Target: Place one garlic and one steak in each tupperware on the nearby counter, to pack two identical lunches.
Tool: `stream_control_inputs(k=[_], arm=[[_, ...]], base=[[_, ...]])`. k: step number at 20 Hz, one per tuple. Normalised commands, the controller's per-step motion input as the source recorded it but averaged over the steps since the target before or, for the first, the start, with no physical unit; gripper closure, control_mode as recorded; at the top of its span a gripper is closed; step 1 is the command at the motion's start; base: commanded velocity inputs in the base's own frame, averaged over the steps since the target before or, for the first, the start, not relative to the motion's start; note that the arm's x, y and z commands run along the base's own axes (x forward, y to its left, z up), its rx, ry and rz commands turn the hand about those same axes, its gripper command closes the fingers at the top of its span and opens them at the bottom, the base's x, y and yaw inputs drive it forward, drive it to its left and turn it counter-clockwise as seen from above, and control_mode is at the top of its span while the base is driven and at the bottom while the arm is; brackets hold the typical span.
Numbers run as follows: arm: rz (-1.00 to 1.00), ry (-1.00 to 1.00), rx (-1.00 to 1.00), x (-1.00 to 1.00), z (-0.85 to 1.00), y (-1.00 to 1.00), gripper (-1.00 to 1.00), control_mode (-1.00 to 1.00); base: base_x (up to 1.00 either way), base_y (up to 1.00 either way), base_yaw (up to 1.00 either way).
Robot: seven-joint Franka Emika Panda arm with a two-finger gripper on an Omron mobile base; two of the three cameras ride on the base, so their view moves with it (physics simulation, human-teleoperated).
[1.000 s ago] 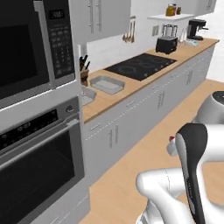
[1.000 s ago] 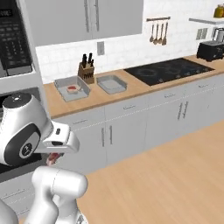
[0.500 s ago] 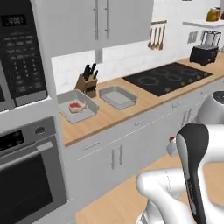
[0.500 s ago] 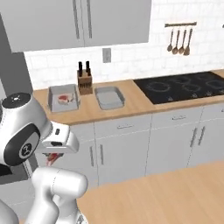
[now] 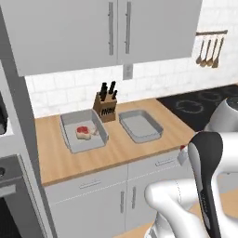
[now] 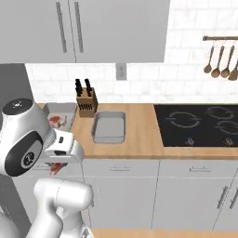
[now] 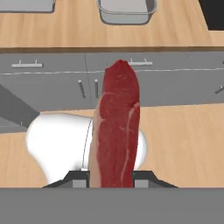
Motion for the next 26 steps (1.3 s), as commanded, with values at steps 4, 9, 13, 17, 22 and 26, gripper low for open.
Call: stream_control_inputs(k=[4, 9, 13, 17, 22, 26], arm=[[0.00, 0.00, 0.00, 0.00, 0.00, 0.00, 1.00, 1.00], [0.00, 0.00, 0.00, 0.00, 0.00, 0.00, 1.00, 1.00], [0.00, 0.00, 0.00, 0.00, 0.00, 0.00, 1.00, 1.00], [0.00, 0.00, 0.00, 0.00, 0.00, 0.00, 1.00, 1.00], [0.04, 0.04, 0.00, 0.51, -0.08, 0.00, 1.00, -1.00], [0.05, 0.01, 0.02, 1.00, -0.52, 0.00, 1.00, -1.00]], base=[[0.96, -0.48, 0.45], [0.50, 0.02, 0.23], [0.32, 0.01, 0.07], [0.98, 0.08, 0.06], [0.38, 0.02, 0.03], [0.00, 0.00, 0.00]])
